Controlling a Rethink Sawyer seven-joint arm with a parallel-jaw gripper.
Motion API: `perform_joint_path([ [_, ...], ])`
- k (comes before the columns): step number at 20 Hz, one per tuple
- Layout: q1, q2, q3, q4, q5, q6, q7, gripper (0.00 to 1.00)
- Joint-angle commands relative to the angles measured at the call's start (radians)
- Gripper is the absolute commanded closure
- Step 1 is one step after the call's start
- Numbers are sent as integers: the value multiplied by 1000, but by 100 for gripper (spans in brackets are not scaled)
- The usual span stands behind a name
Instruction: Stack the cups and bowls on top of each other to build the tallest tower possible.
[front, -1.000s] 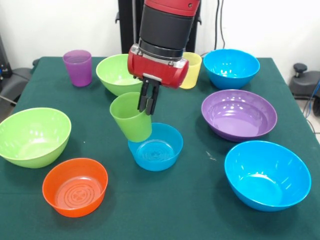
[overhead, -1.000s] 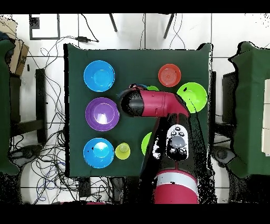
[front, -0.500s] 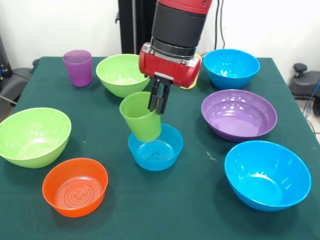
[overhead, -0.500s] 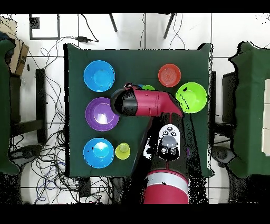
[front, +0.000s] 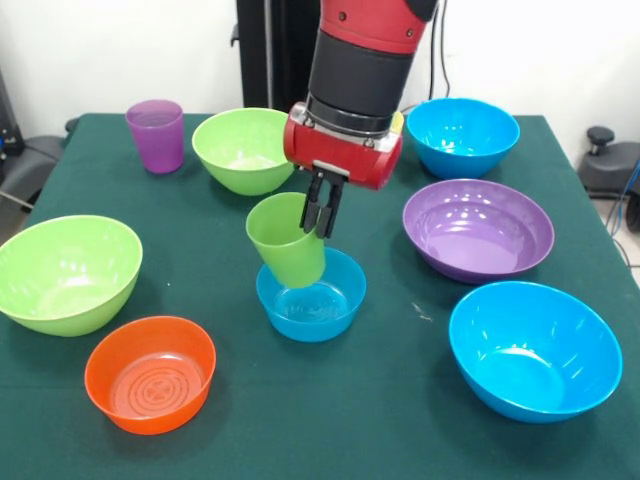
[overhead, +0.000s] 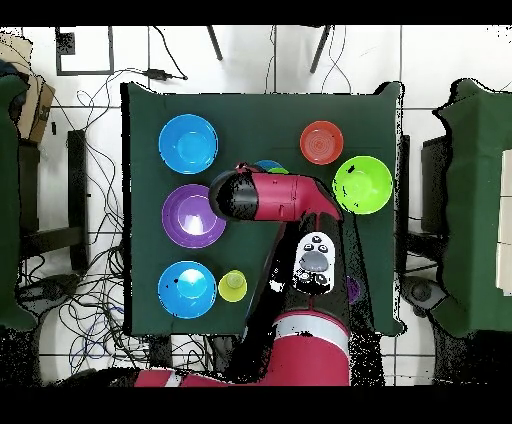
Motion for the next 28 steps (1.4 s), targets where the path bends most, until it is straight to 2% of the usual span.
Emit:
perform_joint_path([
  [1, 9, 61, 47, -39, 23, -17, 125, 100],
  [6, 15, 78, 40, -37, 33, -42, 134, 100],
  [28, 53, 98, 9, -66, 96, -39, 147, 100],
])
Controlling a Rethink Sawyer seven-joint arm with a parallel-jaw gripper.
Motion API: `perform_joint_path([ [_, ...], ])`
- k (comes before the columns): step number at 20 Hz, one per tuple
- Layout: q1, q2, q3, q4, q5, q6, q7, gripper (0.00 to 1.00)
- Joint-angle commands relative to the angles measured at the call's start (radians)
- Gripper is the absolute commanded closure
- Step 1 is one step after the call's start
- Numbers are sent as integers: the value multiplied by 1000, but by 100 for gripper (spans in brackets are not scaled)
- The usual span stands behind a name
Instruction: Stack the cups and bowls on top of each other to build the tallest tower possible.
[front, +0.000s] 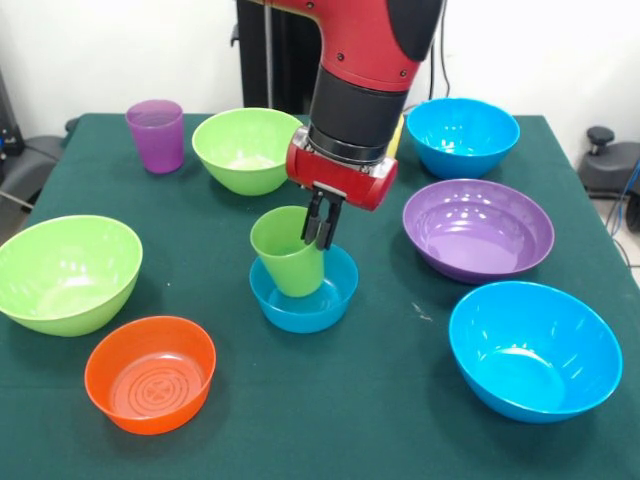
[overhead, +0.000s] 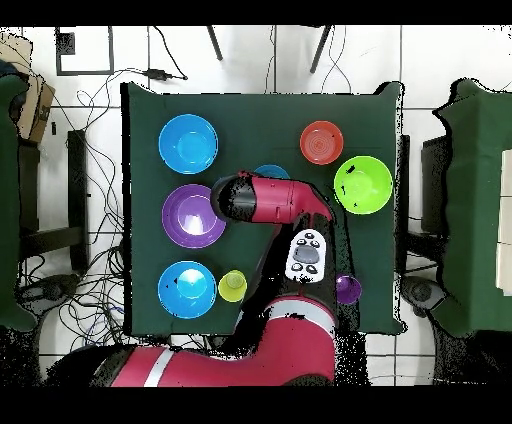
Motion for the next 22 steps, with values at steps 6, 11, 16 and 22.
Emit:
perform_joint_path([
  [6, 19, 36, 50, -61, 37, -56, 140, 100],
  [11, 39, 52, 42, -100, 47, -41, 141, 100],
  [16, 42, 69, 39, -119, 54, -47, 141, 100],
  [22, 45, 85, 34, -132, 58, -62, 134, 100],
])
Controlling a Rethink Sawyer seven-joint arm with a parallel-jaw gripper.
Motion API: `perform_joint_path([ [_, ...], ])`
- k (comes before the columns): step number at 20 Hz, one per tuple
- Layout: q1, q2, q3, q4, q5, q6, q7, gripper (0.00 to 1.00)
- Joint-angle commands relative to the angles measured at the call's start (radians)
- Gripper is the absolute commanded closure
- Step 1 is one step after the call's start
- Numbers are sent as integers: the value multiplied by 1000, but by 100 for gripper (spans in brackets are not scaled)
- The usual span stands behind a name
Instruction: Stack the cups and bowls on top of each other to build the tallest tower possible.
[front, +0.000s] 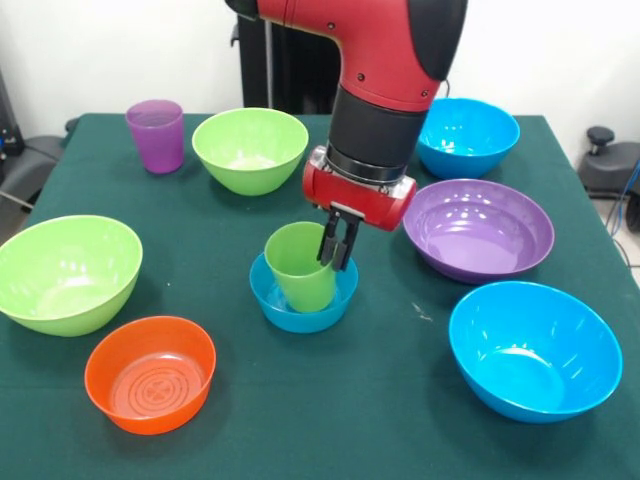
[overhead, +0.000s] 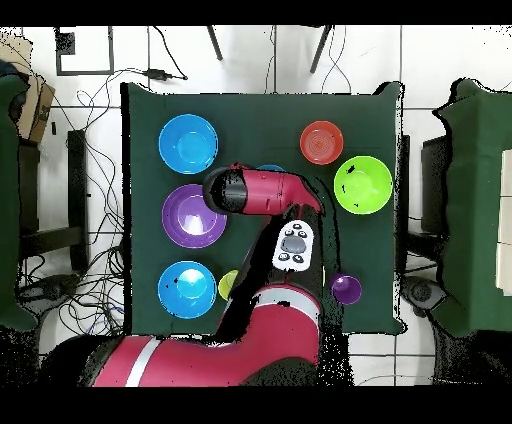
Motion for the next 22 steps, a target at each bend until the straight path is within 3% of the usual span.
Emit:
perform_joint_path([
  [1, 10, 39, 49, -76, 17, -56, 130, 100],
  [22, 24, 25, 22, -86, 9, -13, 113, 100],
])
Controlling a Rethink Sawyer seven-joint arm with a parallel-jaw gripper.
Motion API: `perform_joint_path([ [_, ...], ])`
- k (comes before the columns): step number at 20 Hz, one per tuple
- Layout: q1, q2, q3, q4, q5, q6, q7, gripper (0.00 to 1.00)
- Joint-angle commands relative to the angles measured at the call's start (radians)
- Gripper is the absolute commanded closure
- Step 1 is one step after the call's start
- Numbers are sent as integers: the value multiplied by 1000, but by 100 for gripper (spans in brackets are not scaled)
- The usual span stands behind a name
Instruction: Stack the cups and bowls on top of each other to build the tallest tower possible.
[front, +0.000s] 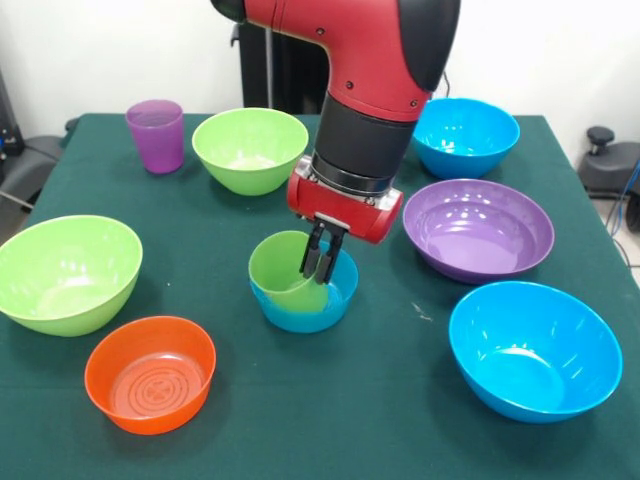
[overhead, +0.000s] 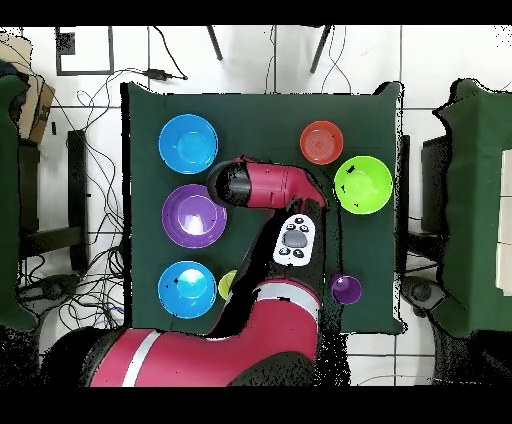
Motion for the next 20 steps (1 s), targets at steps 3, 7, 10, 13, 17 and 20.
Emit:
perform_joint_path([
  [3, 28, -12, 49, -18, 13, -6, 121, 100],
  [7, 39, -15, 39, -12, 21, -3, 134, 100],
  [10, 46, -13, 34, -14, 27, 6, 140, 100],
  [13, 44, -14, 37, -6, 33, 14, 139, 100],
  [17, 38, -20, 45, 10, 36, 6, 131, 100],
  [20, 25, -29, 68, 31, 47, 22, 121, 100],
])
